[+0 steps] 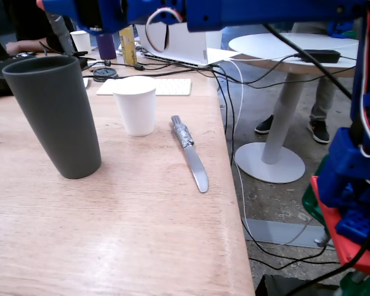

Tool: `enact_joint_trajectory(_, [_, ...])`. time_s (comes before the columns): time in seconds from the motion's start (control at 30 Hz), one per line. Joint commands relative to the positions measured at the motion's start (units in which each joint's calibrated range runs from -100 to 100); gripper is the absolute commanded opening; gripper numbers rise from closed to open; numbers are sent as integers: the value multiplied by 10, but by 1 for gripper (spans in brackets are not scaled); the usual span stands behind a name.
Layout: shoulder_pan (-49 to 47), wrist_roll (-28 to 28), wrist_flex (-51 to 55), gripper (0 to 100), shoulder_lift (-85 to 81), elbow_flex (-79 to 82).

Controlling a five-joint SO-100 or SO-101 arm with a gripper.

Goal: Grab the fork and place it in gray glass

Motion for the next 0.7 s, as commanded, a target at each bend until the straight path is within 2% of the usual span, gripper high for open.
enact_joint_trajectory(0.0, [-14, -6, -13, 0, -2, -35])
enact_joint_trajectory(0.23, [-19, -7, -13, 0, 29, -116])
enact_joint_trajectory(0.67, [-88, -7, -12, 0, 86, -108])
